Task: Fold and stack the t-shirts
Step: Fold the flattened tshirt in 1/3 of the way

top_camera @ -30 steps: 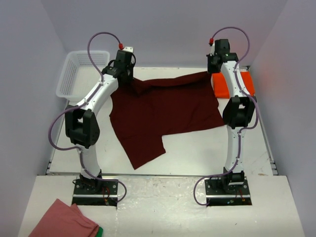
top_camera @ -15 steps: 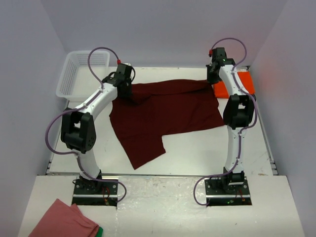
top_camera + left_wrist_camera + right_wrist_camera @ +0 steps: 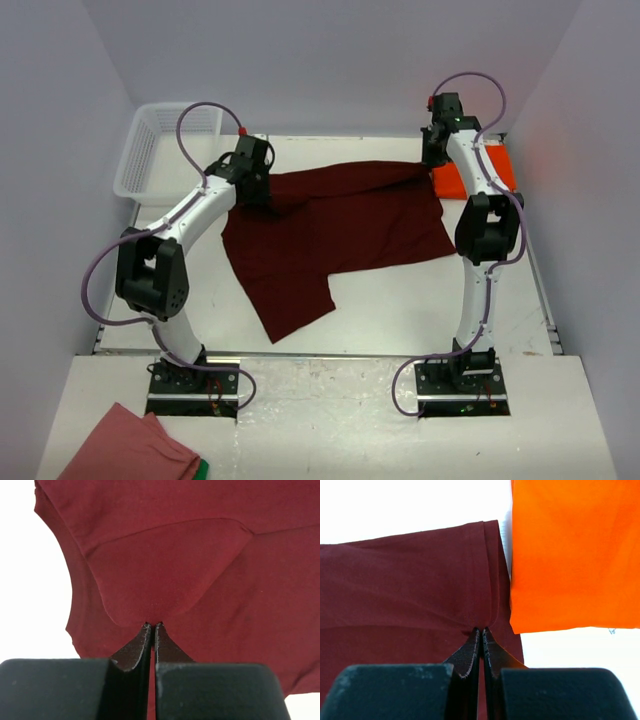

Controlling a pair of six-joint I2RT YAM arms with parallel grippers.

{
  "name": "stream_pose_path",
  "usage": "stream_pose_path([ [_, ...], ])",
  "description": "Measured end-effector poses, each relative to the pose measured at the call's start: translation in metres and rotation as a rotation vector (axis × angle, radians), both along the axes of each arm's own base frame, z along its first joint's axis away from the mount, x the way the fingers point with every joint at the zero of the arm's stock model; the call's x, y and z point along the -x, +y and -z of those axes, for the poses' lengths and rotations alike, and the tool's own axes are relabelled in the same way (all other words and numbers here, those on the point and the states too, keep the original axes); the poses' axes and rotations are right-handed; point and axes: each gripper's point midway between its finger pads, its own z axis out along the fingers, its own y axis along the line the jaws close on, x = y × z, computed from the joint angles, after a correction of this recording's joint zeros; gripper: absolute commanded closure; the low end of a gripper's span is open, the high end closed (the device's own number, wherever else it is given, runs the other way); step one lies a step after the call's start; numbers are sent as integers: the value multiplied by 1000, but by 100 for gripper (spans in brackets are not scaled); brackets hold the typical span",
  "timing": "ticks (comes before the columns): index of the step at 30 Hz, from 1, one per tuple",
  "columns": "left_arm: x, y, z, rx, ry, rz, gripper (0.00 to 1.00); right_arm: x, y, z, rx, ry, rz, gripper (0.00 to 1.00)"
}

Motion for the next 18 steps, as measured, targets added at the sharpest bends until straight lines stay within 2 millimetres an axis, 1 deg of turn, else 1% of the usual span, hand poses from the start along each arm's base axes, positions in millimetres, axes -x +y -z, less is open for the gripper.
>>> stream_pose_path([
  [4,1,-6,-4,28,-1,19,100,0,0,0,0,0,0,100],
  [6,2,-10,-8,53,-6,36,100,0,0,0,1,0,1,100],
  [8,4,-14,-15,77,-20,50,98,0,0,-1,1,-2,0,100],
  [11,8,-14,-18,91,-37,57,98,-1,0,-2,0,-5,0,100],
  [12,10,-12,-14,84,-30,51,98,-1,0,-2,0,-5,0,100],
  [15,19,-3,11,37,19,10,96,-1,0,-2,0,-5,0,100],
  [17,31,2,35,3,74,-6,84,-1,0,-2,0,-4,0,100],
  [18,38,3,46,-9,101,-10,75,-1,1,-2,-1,-4,-1,100],
])
